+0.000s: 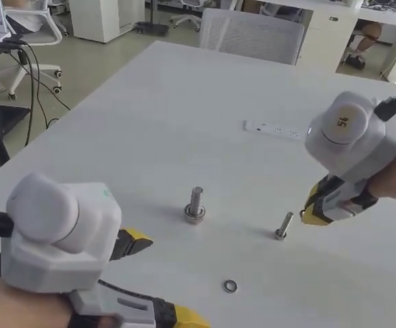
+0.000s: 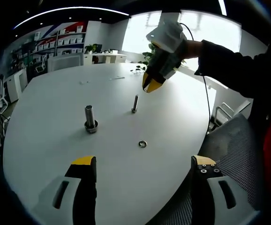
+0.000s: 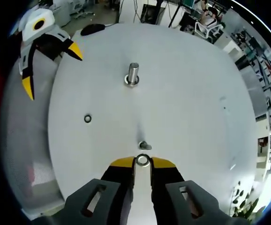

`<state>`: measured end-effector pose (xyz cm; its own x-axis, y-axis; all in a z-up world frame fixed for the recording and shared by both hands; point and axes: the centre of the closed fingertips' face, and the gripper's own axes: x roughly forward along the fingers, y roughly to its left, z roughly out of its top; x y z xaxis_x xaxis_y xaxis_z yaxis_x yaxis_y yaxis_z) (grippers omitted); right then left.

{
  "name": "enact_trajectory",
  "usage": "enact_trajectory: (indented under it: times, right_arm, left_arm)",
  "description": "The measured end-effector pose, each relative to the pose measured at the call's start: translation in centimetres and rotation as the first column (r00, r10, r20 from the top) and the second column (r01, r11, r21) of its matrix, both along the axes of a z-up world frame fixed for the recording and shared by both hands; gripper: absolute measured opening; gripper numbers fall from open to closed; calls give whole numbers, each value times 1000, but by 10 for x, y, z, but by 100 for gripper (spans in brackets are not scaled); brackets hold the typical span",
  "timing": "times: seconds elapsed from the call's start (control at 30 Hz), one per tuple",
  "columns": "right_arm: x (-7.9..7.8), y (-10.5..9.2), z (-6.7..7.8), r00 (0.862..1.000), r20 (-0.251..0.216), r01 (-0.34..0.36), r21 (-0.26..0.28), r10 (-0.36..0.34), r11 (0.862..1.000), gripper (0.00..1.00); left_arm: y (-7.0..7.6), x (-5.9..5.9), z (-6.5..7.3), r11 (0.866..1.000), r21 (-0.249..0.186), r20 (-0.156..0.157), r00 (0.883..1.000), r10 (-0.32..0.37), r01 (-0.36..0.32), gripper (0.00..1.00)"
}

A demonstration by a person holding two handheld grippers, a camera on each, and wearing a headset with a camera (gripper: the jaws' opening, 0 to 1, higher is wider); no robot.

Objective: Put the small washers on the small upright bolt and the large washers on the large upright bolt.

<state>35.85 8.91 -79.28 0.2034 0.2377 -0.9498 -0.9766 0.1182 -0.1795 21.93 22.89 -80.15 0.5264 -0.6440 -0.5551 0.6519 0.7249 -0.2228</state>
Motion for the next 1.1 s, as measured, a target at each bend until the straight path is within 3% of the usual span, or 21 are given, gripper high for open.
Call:
enact_trajectory:
  times: [0.6,1.1]
  right_arm:
    - [15,10,-12,999,-23,-45,-12,44,999,13]
    - [14,12,-21,997,-52,-60,-22,59,998,13]
  left_arm:
    - [3,1,-4,1000,5,-18,1000,14,-14,82]
    - [5,0,-6,1000,6,-26,999,23,-23,82]
